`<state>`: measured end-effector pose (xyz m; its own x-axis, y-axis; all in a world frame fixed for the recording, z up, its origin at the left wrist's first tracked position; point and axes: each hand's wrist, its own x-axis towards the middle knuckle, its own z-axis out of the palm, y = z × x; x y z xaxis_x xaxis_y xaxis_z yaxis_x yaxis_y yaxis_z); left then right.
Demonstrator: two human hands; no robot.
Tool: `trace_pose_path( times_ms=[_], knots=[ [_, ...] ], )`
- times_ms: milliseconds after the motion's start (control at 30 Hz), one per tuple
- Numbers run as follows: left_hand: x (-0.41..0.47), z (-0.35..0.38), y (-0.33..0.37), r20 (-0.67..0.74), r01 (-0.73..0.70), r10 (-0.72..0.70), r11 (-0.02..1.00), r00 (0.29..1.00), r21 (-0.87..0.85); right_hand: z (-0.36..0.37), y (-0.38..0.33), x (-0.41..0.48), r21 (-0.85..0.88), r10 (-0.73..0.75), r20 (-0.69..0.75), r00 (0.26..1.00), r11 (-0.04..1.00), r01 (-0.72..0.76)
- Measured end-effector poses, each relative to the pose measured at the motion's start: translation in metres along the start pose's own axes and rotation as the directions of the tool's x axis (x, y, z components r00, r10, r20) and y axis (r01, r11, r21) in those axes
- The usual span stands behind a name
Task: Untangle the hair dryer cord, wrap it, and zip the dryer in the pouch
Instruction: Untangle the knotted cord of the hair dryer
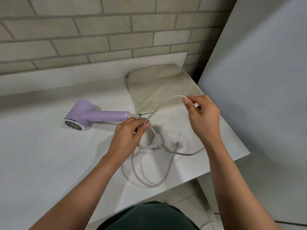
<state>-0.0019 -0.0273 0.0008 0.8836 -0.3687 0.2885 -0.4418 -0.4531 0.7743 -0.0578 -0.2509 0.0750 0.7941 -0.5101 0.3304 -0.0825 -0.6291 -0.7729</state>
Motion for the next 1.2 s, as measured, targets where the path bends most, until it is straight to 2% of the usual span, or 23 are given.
trace_pose_path(
  times_ms=[67, 100, 133, 200, 300, 367, 467, 567, 667, 767, 833, 967, 1067, 1133, 1200],
  knots=[
    [0.002, 0.0, 0.002, -0.026, -0.032, 0.034, 0.998, 0.999, 0.048, 0.0, 0.005, -0.003, -0.171, 0.047, 0.031, 0.998, 0.984, -0.041],
    [0.003, 0.0, 0.003, -0.035, -0.049, 0.052, 0.996, 0.998, 0.073, 0.001, 0.004, -0.006, -0.247, 0.01, 0.047, 0.999, 0.969, 0.002],
    [0.002, 0.0, 0.004, -0.041, -0.058, 0.062, 0.995, 0.997, 0.087, 0.002, 0.001, -0.009, -0.291, -0.063, 0.084, 0.994, 0.953, 0.085],
    [0.001, 0.001, 0.005, -0.043, -0.061, 0.065, 0.994, 0.997, 0.095, 0.008, -0.01, -0.017, -0.264, -0.232, 0.219, 0.948, 0.921, 0.286],
    [0.001, 0.001, 0.005, -0.057, -0.081, 0.088, 0.99, 0.994, 0.117, 0.023, -0.02, -0.023, -0.24, -0.384, 0.433, 0.816, 0.823, 0.515],
    [0.002, 0.0, 0.005, -0.073, -0.091, 0.102, 0.986, 0.992, 0.137, 0.033, -0.024, -0.024, -0.27, -0.379, 0.51, 0.772, 0.782, 0.562],
    [0.002, -0.003, 0.003, -0.077, -0.086, 0.099, 0.984, 0.992, 0.156, 0.041, -0.028, -0.02, -0.365, -0.316, 0.562, 0.764, 0.735, 0.572],
    [-0.001, -0.004, 0.002, -0.084, -0.07, 0.083, 0.986, 0.993, 0.152, 0.042, -0.028, -0.019, -0.316, -0.363, 0.493, 0.791, 0.772, 0.552],
    [-0.001, -0.005, 0.003, -0.108, -0.054, 0.066, 0.992, 0.992, 0.116, 0.037, -0.03, -0.018, -0.167, -0.436, 0.278, 0.856, 0.856, 0.49],
    [-0.003, -0.004, 0.004, -0.083, -0.024, 0.03, 0.997, 0.996, 0.072, 0.025, -0.035, -0.01, -0.01, -0.426, 0.027, 0.904, 0.904, 0.427],
    [-0.005, -0.002, 0.006, -0.06, -0.012, 0.014, 0.999, 0.998, 0.043, 0.016, -0.038, -0.004, 0.024, -0.407, -0.052, 0.912, 0.912, 0.409],
    [-0.004, -0.003, 0.011, -0.055, -0.008, 0.009, 1.0, 0.998, 0.018, 0.009, -0.025, 0.001, -0.002, -0.309, -0.027, 0.951, 0.951, 0.309],
    [-0.001, -0.005, 0.011, -0.038, -0.006, 0.008, 0.999, 0.999, 0.034, 0.009, -0.012, 0.0, -0.165, -0.22, 0.016, 0.975, 0.961, 0.22],
    [0.0, -0.004, 0.01, -0.024, -0.014, 0.015, 0.998, 1.0, 0.054, 0.01, -0.014, -0.006, -0.28, -0.282, 0.087, 0.956, 0.914, 0.295],
    [0.001, -0.002, 0.009, -0.024, -0.031, 0.032, 0.997, 0.999, 0.074, 0.014, -0.025, -0.015, -0.28, -0.426, 0.232, 0.875, 0.832, 0.479]
  ],
)
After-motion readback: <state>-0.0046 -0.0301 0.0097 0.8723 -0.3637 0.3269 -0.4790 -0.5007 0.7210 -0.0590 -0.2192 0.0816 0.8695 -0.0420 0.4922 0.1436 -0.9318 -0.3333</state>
